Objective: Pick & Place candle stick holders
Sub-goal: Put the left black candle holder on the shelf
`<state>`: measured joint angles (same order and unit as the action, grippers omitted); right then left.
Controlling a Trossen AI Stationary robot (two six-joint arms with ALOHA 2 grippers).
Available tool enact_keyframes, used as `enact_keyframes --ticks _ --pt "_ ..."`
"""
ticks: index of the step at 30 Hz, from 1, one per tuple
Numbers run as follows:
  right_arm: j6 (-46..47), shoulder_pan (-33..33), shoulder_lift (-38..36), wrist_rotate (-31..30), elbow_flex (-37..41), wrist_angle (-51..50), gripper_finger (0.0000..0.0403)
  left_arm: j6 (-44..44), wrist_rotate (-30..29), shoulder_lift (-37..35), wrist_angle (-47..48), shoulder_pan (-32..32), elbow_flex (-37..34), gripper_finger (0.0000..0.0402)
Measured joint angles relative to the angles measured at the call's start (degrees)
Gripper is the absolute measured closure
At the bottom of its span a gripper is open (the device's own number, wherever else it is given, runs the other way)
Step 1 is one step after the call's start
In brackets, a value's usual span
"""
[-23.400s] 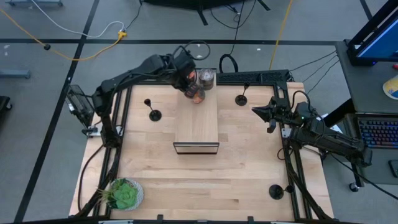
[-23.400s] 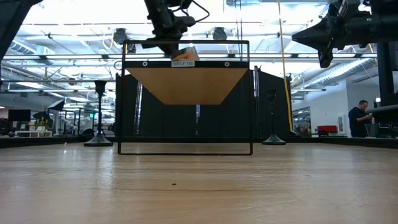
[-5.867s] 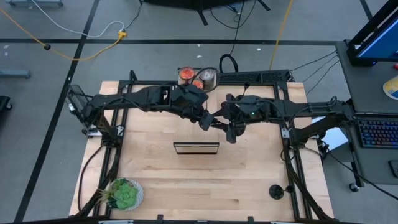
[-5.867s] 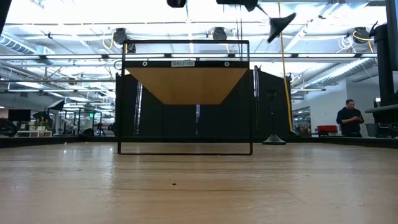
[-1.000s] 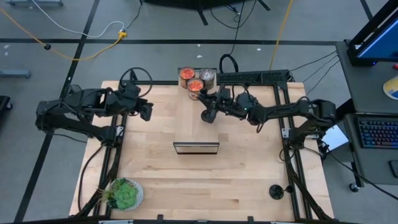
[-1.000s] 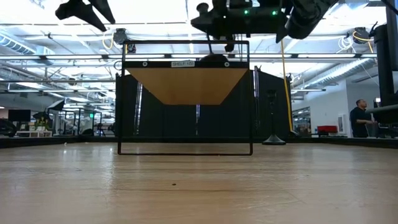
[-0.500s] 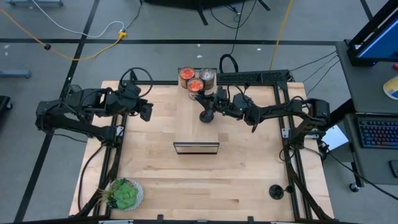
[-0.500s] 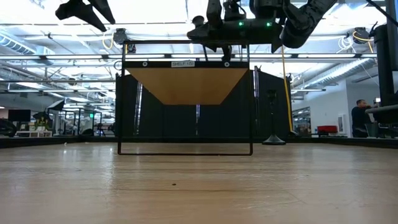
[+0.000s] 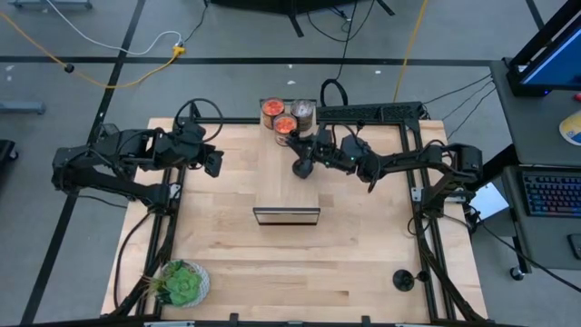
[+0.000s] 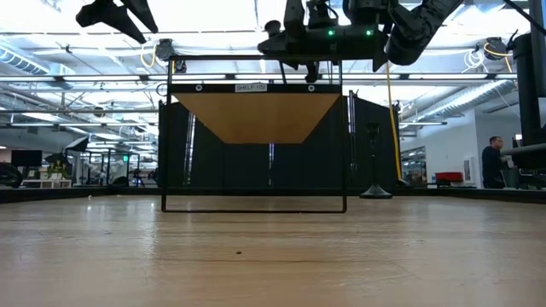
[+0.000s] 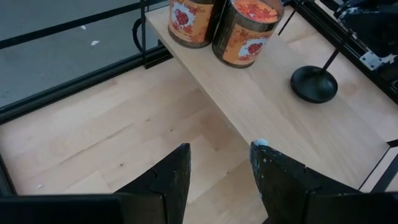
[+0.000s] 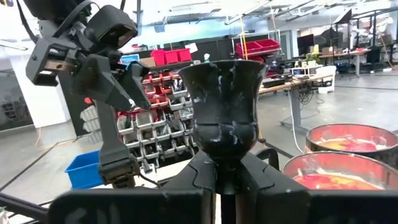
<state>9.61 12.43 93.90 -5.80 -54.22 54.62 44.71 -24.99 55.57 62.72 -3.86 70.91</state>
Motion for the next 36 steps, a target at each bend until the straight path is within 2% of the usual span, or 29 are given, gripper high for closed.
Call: enact_keyframes --ticks 13,22,36 --pt "0.11 0.02 0.01 -0.11 0.0 -1.07 0.0375 0.02 0.0 0.0 0.02 0.0 0.0 0.0229" --pt "0.0 0.02 0.0 -0.11 0.0 -1.69 0.038 -0.33 0.0 0.02 0.02 0.0 0.0 0.0229" --pt "-1.56 -0.38 -6.43 -0.42 -0.04 -10.59 0.0379 -1.11 0.02 0.02 0.07 0.02 0.0 0.0229"
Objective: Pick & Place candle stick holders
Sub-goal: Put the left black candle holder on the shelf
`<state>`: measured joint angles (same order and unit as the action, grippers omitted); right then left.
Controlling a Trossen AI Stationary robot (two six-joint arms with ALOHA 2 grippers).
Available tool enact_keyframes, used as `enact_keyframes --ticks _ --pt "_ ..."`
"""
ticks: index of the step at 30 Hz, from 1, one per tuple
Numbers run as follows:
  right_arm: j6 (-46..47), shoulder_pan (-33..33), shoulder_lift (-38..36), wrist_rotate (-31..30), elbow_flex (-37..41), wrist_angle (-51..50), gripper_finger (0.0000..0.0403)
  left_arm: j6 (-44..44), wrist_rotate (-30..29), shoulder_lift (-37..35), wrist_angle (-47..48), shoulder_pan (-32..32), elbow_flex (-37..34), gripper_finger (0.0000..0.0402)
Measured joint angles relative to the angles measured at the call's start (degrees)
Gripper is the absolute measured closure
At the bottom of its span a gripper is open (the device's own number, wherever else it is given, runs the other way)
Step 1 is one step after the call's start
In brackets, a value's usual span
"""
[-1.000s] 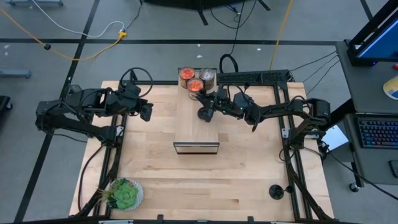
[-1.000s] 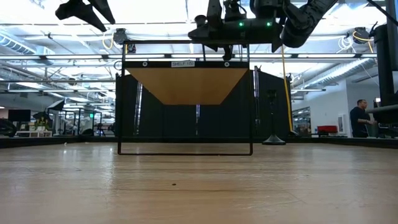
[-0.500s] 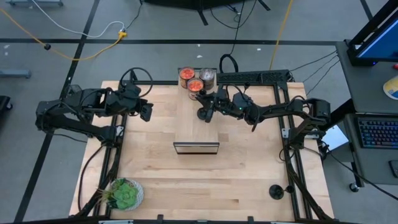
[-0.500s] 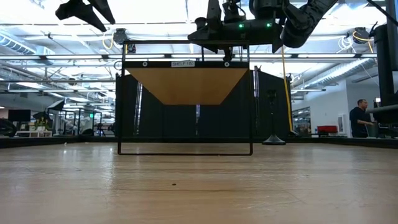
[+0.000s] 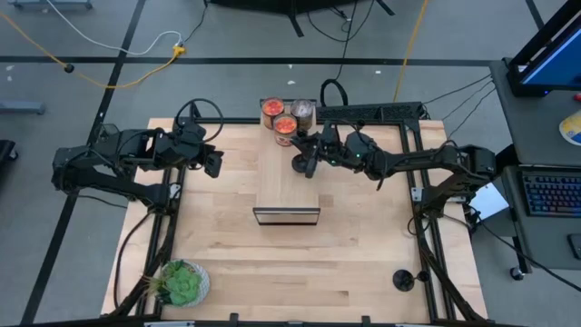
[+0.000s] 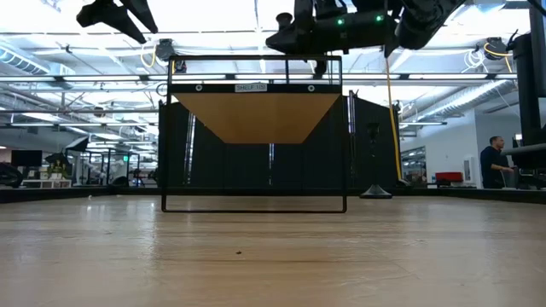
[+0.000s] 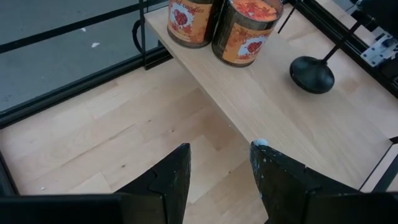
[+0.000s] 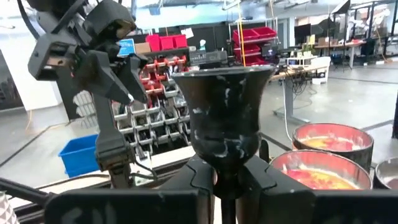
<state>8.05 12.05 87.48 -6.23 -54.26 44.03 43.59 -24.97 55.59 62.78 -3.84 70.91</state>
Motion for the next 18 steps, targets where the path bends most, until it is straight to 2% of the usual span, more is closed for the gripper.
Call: enact_keyframes --ticks 5,10,18 --pt "0.24 -0.56 0.09 -0.08 0.0 -1.99 0.0381 0.02 0.0 0.0 0.0 0.0 0.0 0.0229" --pt "0.14 -0.89 0.12 -2.92 0.0 -4.52 0.0376 0.02 0.02 0.0 0.0 0.0 0.0 0.0229" --pt "0.2 -0.9 0.07 -2.77 0.0 -4.47 0.037 0.04 0.02 0.0 0.0 0.0 0.0 0.0229"
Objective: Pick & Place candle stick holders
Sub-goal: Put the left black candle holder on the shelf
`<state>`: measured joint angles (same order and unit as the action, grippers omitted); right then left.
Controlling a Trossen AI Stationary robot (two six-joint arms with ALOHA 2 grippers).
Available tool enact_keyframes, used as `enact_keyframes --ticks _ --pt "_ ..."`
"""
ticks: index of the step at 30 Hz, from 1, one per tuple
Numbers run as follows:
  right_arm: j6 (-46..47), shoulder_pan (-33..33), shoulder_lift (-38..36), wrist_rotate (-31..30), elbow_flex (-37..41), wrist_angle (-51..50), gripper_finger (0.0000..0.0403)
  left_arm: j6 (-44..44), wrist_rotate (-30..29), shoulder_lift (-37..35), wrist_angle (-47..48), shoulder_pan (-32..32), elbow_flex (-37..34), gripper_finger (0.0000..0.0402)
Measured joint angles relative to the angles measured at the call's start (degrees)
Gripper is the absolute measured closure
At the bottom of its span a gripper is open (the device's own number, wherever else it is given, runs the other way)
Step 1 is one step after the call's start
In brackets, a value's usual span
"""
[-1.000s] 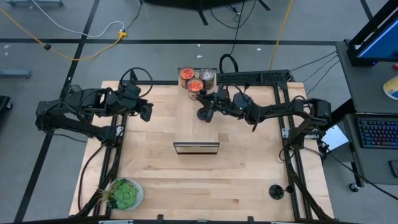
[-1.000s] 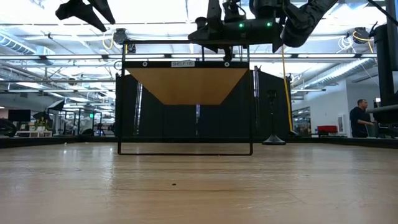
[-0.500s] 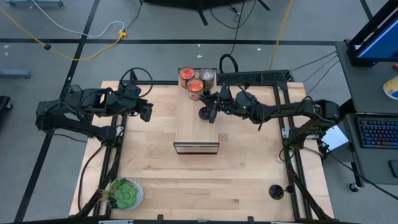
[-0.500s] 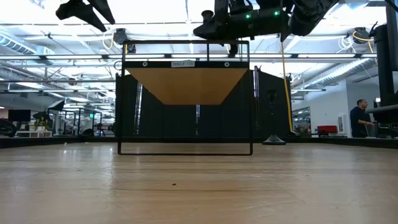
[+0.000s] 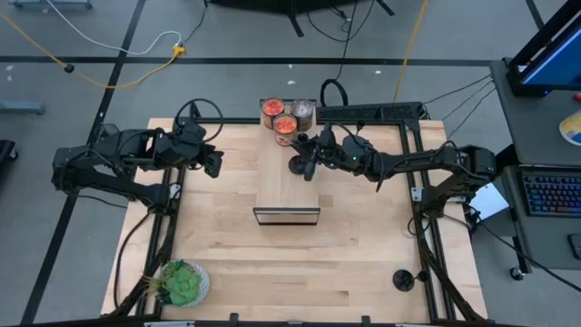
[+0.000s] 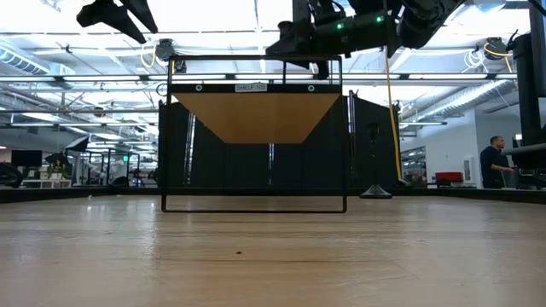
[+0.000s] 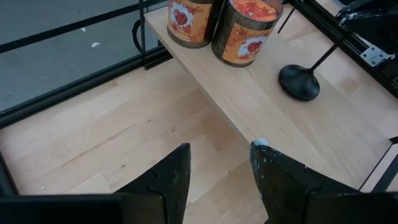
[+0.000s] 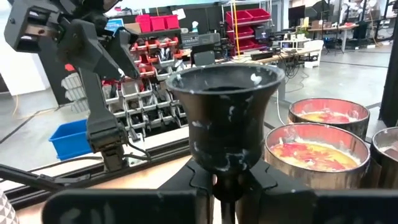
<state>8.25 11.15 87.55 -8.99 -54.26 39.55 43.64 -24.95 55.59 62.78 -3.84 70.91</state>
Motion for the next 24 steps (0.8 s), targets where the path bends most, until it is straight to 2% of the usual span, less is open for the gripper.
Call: enact_keyframes --ticks 24 --pt "0.04 -1.15 -0.17 -0.82 0.0 -0.2 0.0337 0.04 0.0 0.0 0.0 0.0 0.0 0.0229"
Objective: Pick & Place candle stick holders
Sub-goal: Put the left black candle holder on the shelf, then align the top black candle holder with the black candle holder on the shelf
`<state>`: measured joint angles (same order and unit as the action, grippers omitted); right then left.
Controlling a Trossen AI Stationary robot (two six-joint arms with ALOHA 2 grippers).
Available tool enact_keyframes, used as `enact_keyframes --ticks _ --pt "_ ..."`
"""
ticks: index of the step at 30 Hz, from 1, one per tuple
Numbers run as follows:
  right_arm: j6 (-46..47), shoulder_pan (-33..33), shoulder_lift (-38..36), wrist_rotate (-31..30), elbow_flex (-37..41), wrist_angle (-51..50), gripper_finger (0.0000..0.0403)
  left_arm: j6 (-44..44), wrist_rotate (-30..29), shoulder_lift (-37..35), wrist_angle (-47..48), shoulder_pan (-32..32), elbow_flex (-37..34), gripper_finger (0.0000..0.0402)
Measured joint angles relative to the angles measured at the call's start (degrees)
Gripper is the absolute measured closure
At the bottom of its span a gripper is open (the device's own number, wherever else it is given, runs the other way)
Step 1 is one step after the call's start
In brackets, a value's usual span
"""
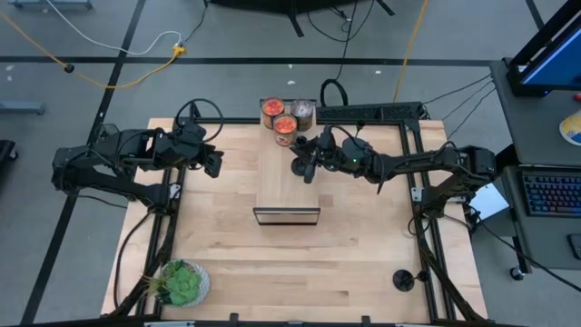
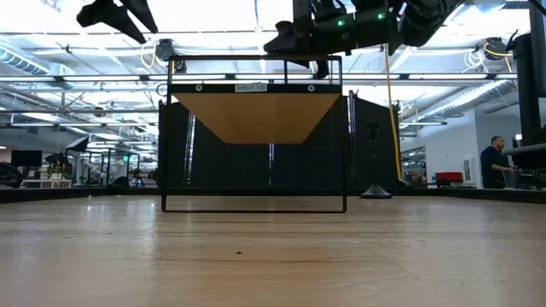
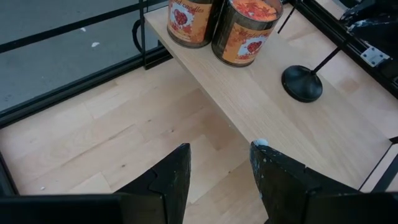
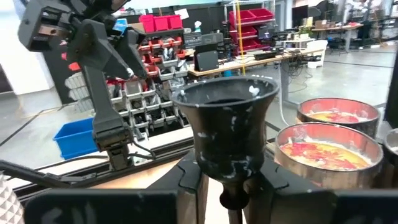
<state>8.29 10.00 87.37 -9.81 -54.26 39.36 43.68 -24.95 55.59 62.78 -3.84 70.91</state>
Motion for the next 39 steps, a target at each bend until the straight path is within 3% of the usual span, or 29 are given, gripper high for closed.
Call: enact_keyframes --ticks 30,39 --pt "0.0 -0.36 -0.23 -0.93 0.02 -0.79 0.0286 -0.5 1.02 0.0 0.02 0.0 0.0 0.0229" --pt "-1.51 -0.55 -7.01 -3.99 0.12 -10.5 0.0274 -0.74 1.07 0.0 0.02 0.0 0.0 0.0229"
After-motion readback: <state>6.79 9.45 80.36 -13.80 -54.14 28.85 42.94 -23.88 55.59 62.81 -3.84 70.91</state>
